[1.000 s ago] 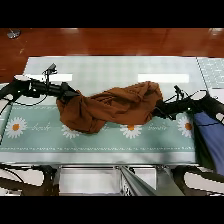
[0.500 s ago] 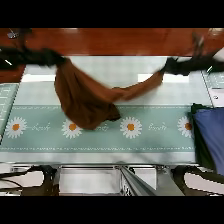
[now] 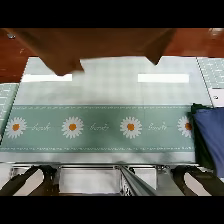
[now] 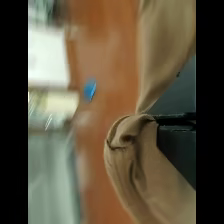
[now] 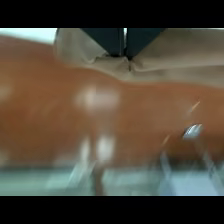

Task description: Fold the shirts.

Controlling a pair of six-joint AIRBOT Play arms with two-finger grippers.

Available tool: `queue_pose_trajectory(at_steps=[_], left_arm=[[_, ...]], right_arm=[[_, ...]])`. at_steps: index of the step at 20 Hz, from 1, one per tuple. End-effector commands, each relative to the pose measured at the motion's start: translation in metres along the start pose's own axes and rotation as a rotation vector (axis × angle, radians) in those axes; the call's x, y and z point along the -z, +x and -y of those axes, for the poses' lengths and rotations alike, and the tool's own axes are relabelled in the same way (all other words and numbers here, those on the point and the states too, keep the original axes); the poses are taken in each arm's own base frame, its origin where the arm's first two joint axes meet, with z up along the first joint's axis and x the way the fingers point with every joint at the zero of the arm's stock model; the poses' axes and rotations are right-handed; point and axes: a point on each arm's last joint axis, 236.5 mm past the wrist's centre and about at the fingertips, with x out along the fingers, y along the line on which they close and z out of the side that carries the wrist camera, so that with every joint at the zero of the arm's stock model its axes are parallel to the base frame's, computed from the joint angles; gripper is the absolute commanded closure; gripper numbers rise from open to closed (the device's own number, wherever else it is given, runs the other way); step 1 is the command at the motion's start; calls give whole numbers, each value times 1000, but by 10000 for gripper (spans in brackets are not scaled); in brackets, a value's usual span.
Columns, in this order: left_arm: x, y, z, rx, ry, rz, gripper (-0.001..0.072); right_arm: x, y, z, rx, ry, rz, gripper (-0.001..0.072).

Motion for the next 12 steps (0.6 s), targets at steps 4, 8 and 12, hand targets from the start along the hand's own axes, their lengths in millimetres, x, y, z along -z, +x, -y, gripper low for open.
queue_pose_trajectory(at_steps=[4, 8, 12], left_arm=[[-41, -159, 23, -336, 190, 155, 678], [-23, -175, 30, -279, 165, 114, 679], [59, -115, 3, -272, 65, -161, 678]], right_arm=[[-25, -150, -27, 169, -140, 192, 694], [-4, -166, -29, 185, -128, 128, 695], [55, -132, -9, 196, -41, -133, 695]])
